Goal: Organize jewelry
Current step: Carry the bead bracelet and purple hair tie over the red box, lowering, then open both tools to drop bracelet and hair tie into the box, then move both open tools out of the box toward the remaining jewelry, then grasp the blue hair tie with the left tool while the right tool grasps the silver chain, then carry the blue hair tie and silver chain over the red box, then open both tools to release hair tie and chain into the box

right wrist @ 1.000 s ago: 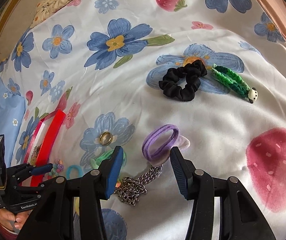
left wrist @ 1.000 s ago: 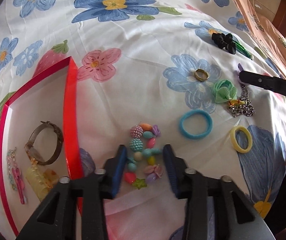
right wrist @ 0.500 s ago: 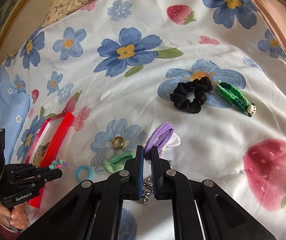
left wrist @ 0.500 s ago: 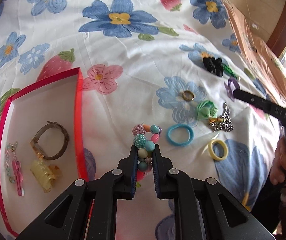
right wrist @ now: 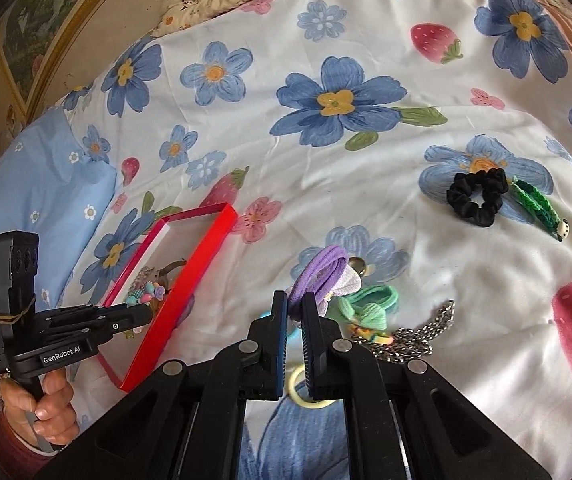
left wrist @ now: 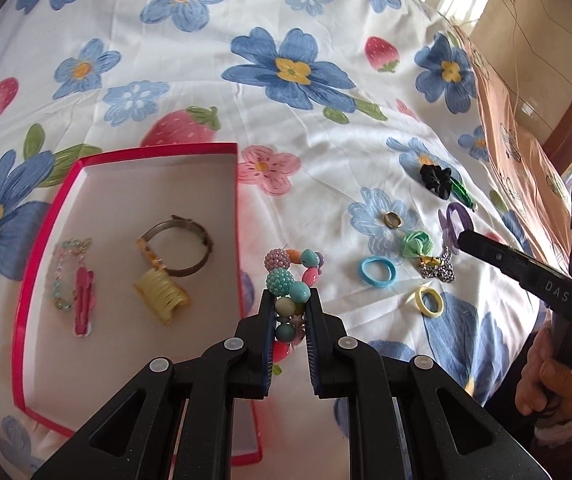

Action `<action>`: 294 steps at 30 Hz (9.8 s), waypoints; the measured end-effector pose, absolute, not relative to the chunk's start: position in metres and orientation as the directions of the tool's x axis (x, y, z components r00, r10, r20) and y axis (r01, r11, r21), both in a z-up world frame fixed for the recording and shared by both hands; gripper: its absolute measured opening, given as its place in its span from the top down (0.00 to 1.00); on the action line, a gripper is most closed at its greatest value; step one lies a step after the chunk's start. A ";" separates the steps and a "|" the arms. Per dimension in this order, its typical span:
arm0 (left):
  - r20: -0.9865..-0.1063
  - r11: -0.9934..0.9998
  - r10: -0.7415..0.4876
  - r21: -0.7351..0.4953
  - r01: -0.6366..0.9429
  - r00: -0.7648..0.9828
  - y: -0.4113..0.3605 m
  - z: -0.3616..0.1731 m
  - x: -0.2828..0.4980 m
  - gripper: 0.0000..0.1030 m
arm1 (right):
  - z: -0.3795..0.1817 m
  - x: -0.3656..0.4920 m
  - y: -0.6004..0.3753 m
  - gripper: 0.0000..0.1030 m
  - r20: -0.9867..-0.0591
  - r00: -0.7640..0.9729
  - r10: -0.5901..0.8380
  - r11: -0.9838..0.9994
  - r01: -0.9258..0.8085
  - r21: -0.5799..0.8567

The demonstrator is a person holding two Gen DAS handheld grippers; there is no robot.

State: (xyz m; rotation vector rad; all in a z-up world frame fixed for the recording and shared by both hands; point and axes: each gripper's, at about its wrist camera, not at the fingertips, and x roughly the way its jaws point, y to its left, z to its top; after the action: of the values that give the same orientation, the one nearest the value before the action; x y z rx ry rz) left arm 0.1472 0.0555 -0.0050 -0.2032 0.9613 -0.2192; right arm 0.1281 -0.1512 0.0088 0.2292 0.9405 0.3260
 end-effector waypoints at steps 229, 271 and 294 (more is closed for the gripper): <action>-0.813 0.936 -0.094 -0.269 -0.227 0.574 0.172 -0.013 0.077 0.98 | 0.012 0.110 0.007 0.85 -0.733 0.366 0.574 0.786 -0.498 0.367; -0.888 0.951 -0.033 -0.169 -0.259 0.458 0.170 -0.068 0.122 0.91 | -0.059 0.135 0.068 0.84 -0.843 0.196 0.501 0.773 -0.540 0.334; -0.831 0.926 -0.045 -0.244 -0.289 0.555 0.174 -0.032 0.091 0.36 | -0.018 0.127 0.017 0.57 -0.753 0.295 0.588 0.777 -0.463 0.425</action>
State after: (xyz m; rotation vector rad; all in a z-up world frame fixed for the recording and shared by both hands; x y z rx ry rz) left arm 0.0906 0.1741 -0.0318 -0.3762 0.9782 0.1482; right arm 0.1267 0.0171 -0.0178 0.1348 1.0608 0.7022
